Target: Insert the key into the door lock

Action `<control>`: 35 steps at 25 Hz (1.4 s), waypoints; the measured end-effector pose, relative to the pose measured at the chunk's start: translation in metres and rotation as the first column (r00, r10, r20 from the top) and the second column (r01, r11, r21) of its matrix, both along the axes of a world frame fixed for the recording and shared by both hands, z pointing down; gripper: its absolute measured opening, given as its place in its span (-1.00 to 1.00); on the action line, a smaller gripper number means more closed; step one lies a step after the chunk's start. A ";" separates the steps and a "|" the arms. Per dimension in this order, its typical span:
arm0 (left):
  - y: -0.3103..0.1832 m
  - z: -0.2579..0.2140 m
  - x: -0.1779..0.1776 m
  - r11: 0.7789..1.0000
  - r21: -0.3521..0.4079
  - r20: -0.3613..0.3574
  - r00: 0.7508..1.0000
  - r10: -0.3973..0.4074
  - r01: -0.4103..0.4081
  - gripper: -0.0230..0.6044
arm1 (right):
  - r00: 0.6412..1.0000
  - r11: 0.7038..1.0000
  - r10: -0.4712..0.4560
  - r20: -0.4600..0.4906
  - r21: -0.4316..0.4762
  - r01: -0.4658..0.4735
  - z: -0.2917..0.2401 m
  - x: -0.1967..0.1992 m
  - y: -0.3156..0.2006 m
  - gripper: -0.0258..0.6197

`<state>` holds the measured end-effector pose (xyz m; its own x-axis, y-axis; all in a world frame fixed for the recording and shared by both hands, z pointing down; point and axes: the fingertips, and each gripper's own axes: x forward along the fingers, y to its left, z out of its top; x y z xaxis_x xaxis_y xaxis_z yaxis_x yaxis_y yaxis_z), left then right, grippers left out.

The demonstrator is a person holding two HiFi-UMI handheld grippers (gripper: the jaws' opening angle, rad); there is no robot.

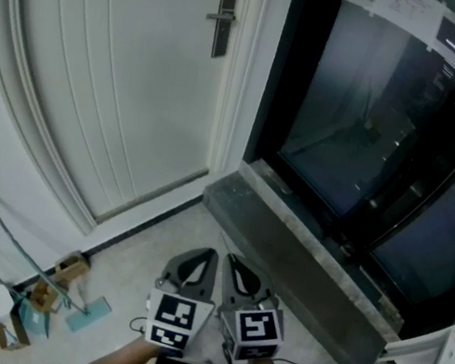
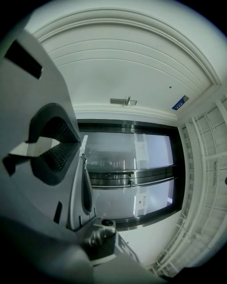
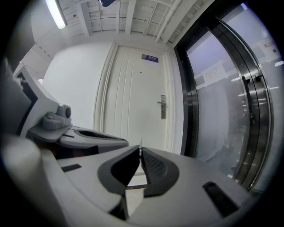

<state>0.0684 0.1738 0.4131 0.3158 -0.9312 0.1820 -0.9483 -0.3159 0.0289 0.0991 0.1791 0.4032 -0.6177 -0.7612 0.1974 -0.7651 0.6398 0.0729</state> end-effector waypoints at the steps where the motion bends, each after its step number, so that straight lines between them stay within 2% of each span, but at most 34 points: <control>1: -0.005 -0.001 -0.007 1.000 0.001 -0.001 1.000 0.006 -0.006 -0.92 | 1.000 1.000 0.006 -0.001 0.000 -0.006 -0.001 -0.007 -0.005 -0.84; 9: -0.027 -0.004 -0.063 1.000 0.009 -0.012 1.000 0.027 -0.027 -0.92 | 1.000 0.999 0.023 -0.017 0.041 -0.022 -0.008 -0.063 -0.029 -0.84; 14: -0.034 0.002 -0.092 1.000 0.010 -0.026 1.000 0.011 -0.011 -0.92 | 1.000 1.000 0.012 0.006 0.000 -0.012 -0.008 -0.096 -0.036 -0.84; 18: -0.044 0.005 -0.107 1.000 -0.008 -0.031 1.000 0.003 -0.004 -0.92 | 1.000 1.000 -0.004 -0.026 0.009 0.004 0.001 -0.110 -0.048 -0.84; 21: -0.055 0.008 -0.114 1.000 -0.016 -0.040 0.999 -0.005 0.004 -0.92 | 0.999 1.000 -0.002 -0.044 0.015 0.003 0.004 -0.114 -0.060 -0.84; 25: -0.074 0.010 -0.117 1.000 -0.022 -0.054 0.998 -0.014 0.013 -0.92 | 0.999 1.000 -0.027 -0.022 0.011 0.027 0.008 -0.122 -0.078 -0.84; 30: -0.111 0.011 -0.117 1.000 -0.010 -0.006 1.000 -0.022 0.022 -0.92 | 0.999 0.999 -0.040 -0.019 0.004 0.040 0.007 -0.119 -0.114 -0.84; 35: -0.156 0.009 -0.099 1.000 -0.020 -0.004 1.000 -0.020 0.020 -0.92 | 0.999 0.999 -0.048 -0.012 0.007 0.048 0.004 -0.105 -0.160 -0.84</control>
<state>-0.0310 0.0177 0.4221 0.2977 -0.9336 0.1993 -0.9544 -0.2961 0.0386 -0.0054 0.0191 0.4070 -0.6511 -0.7323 0.1995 -0.7326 0.6750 0.0872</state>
